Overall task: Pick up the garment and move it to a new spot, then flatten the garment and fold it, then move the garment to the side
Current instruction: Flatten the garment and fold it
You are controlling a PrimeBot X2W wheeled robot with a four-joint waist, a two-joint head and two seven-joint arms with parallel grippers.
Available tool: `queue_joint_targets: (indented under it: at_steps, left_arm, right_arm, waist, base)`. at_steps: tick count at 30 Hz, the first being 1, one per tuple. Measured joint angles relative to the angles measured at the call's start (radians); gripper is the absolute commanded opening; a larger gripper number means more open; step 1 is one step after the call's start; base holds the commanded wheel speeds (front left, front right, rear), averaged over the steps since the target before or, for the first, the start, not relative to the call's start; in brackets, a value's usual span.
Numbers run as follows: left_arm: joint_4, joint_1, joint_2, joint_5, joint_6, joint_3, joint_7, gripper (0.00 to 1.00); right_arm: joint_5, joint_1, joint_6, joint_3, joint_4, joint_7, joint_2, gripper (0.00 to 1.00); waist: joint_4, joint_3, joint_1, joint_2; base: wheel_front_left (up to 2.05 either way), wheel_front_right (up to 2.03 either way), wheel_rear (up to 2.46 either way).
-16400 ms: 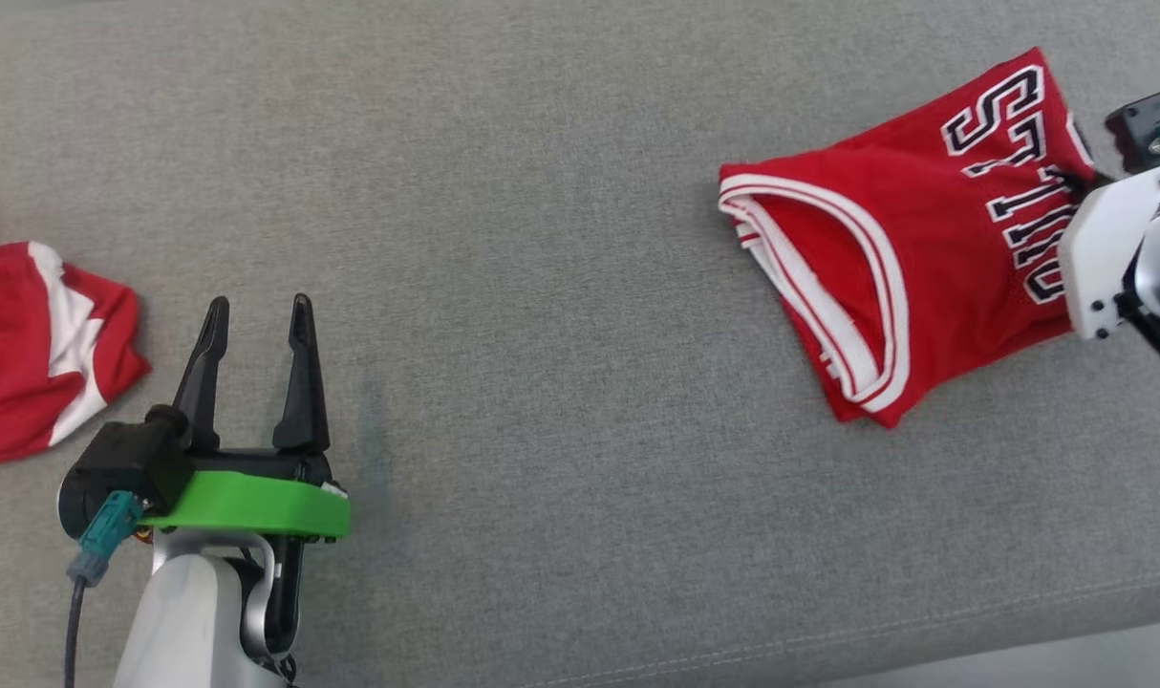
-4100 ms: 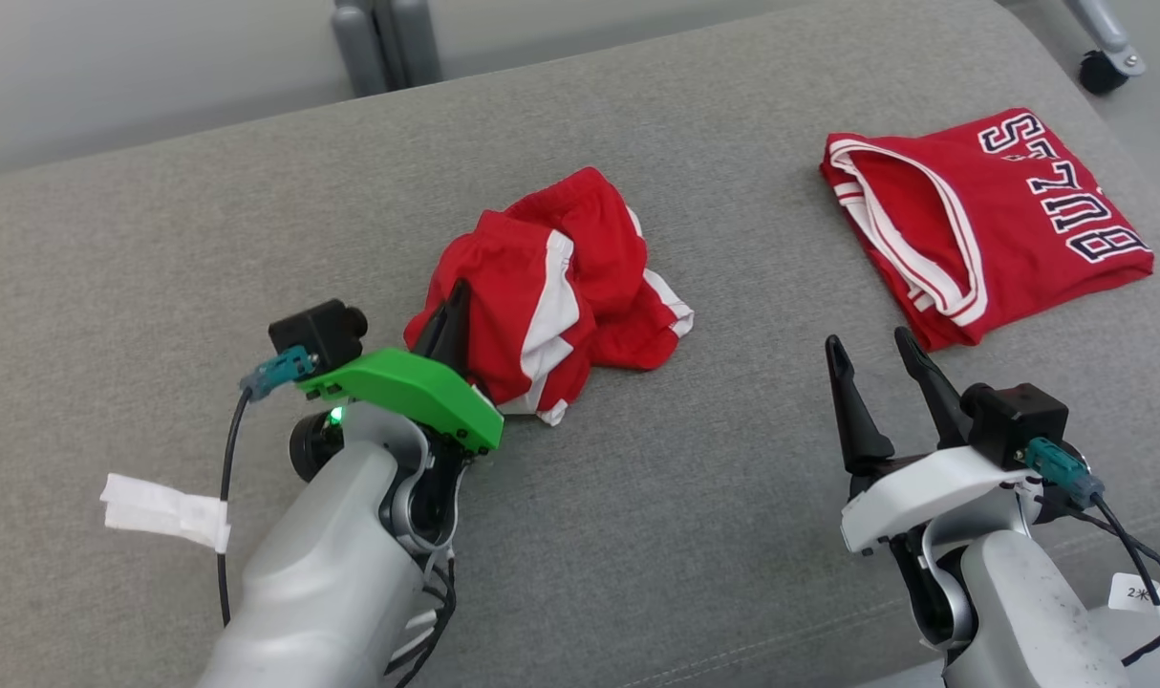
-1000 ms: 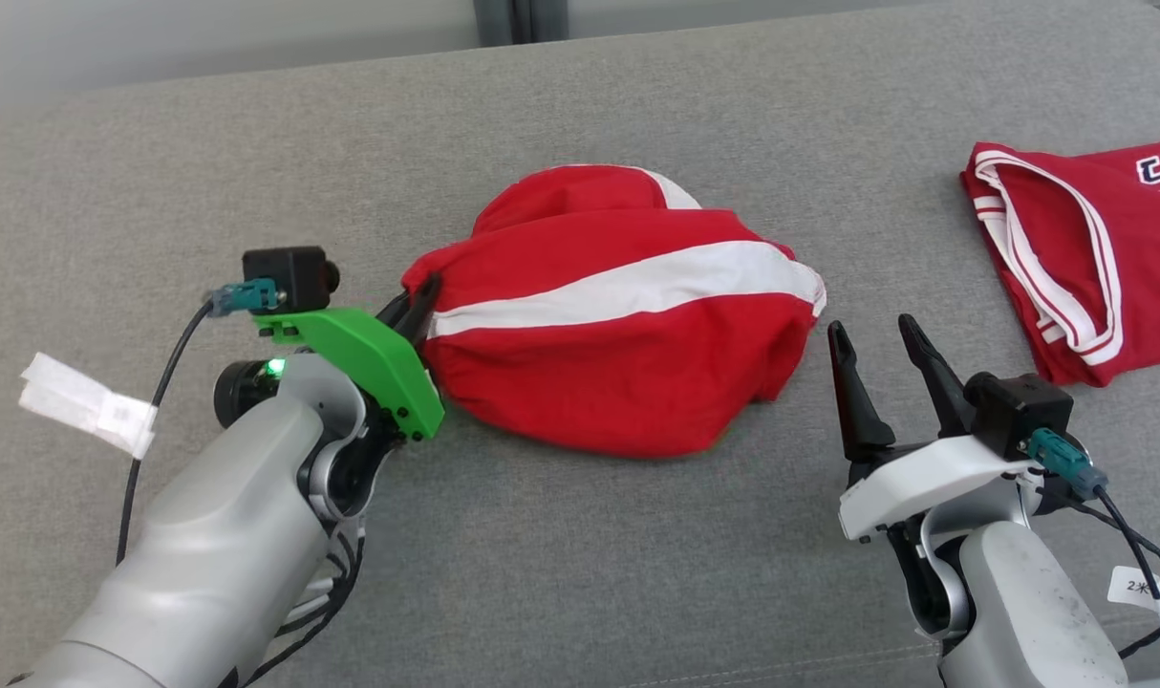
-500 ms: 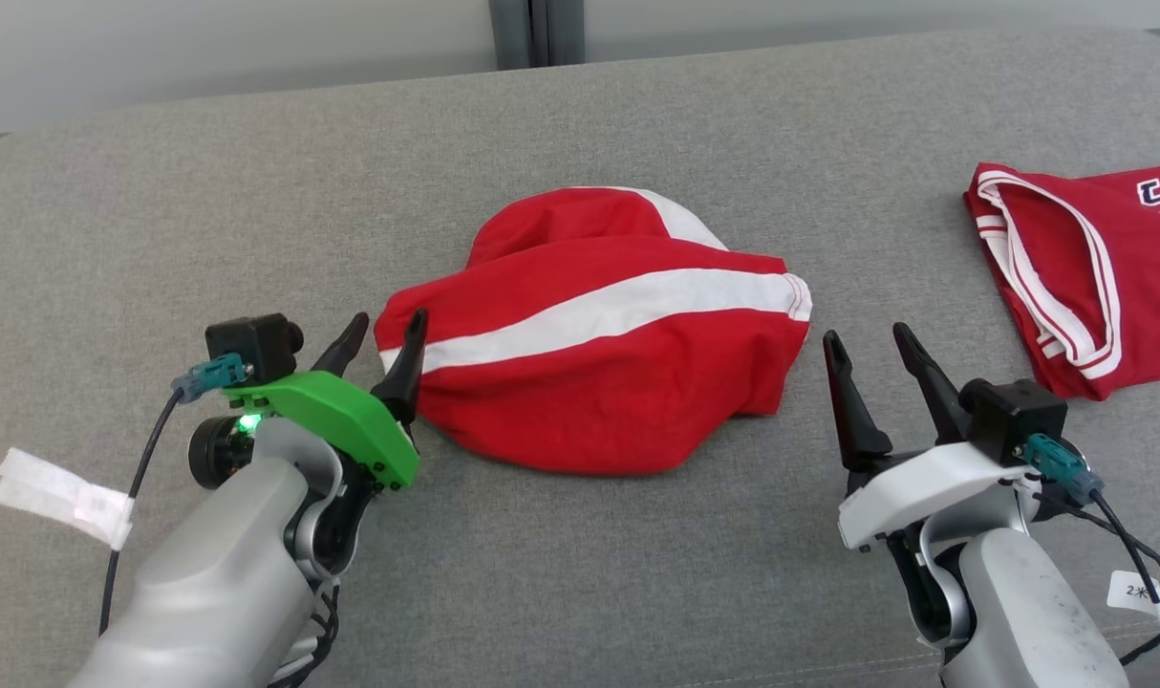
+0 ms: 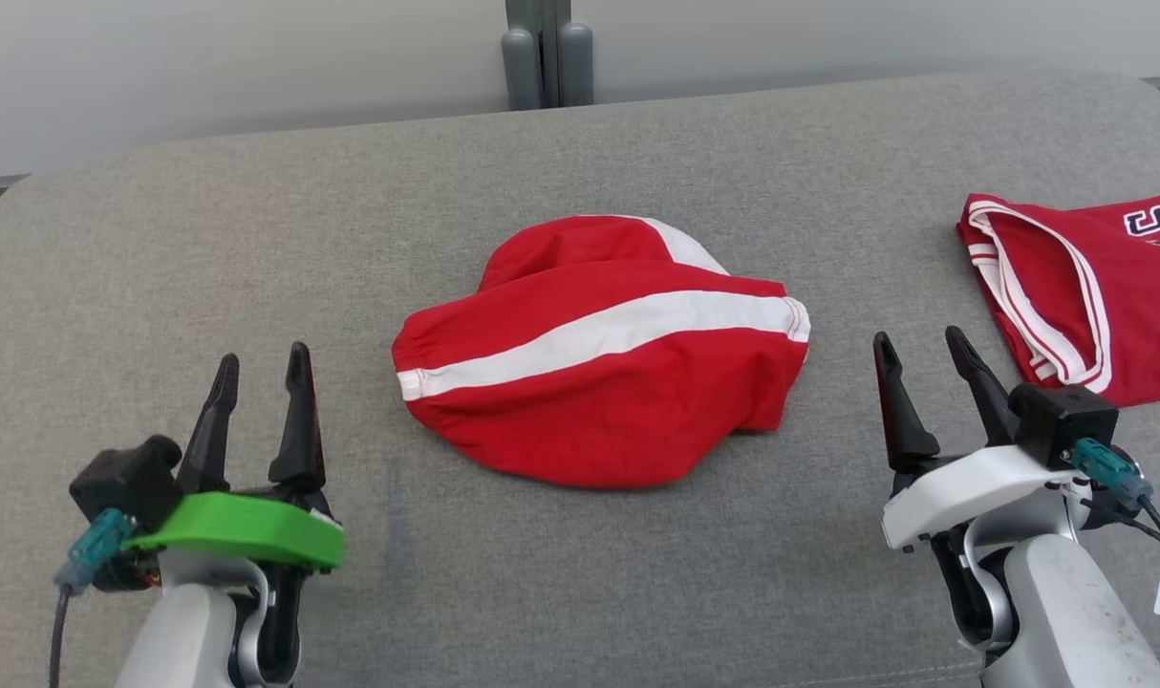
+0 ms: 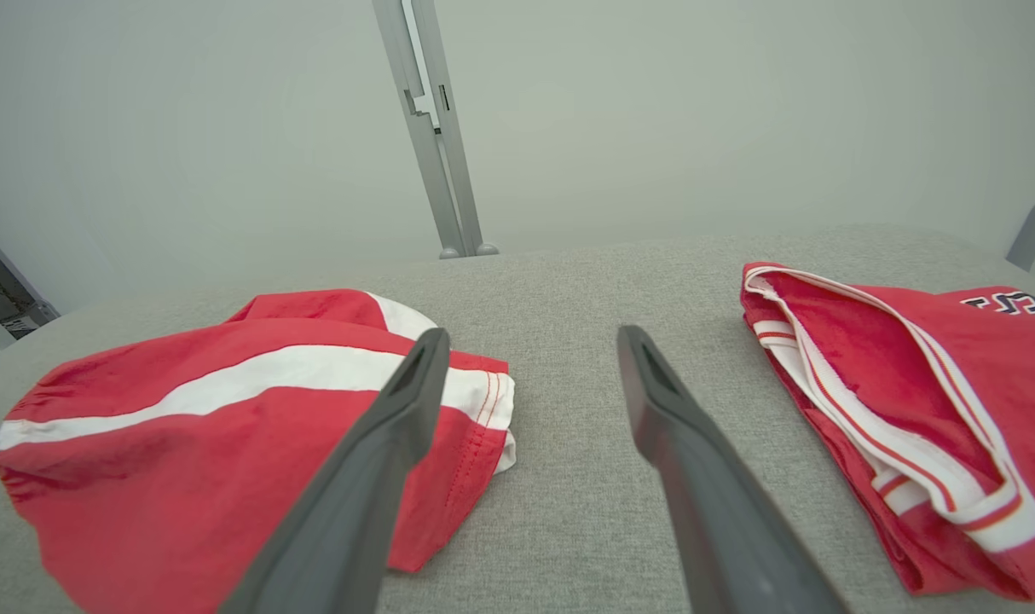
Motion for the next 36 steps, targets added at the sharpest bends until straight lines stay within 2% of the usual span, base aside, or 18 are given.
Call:
queue_joint_targets:
  at_steps: [4, 10, 23, 36]
  left_arm:
    - [-0.049, 0.071, -0.044, 0.151, -0.039, 0.073, 0.000, 1.00]
    - [-0.046, 0.128, -0.094, 0.248, -0.077, 0.150, 0.000, 1.00]
    - [-0.023, 0.158, -0.132, 0.299, -0.100, 0.195, 0.000, 1.00]
    - [-0.015, 0.161, -0.137, 0.294, -0.100, 0.171, 0.000, 1.00]
  right_arm:
    - [-0.005, 0.001, 0.000, 0.000, 0.001, 0.007, -0.004, 1.00]
    - [-0.006, 0.001, 0.000, 0.007, 0.026, 0.016, -0.012, 1.00]
    - [-0.005, 0.010, 0.000, -0.005, 0.072, 0.016, -0.025, 1.00]
    - [-0.007, 0.017, 0.000, -0.008, 0.066, 0.017, -0.017, 1.00]
  waist:
    - [0.013, -0.016, 0.0000, 0.0000]
    - [0.032, -0.037, 0.0000, 0.0000]
    - [0.058, -0.076, 0.0000, 0.0000]
    - [0.054, -0.067, 0.0000, 0.0000]
  base:
    - [0.00, 0.00, 0.00]
    - [0.00, 0.00, 0.00]
    - [0.00, 0.00, 0.00]
    - [0.00, 0.00, 0.00]
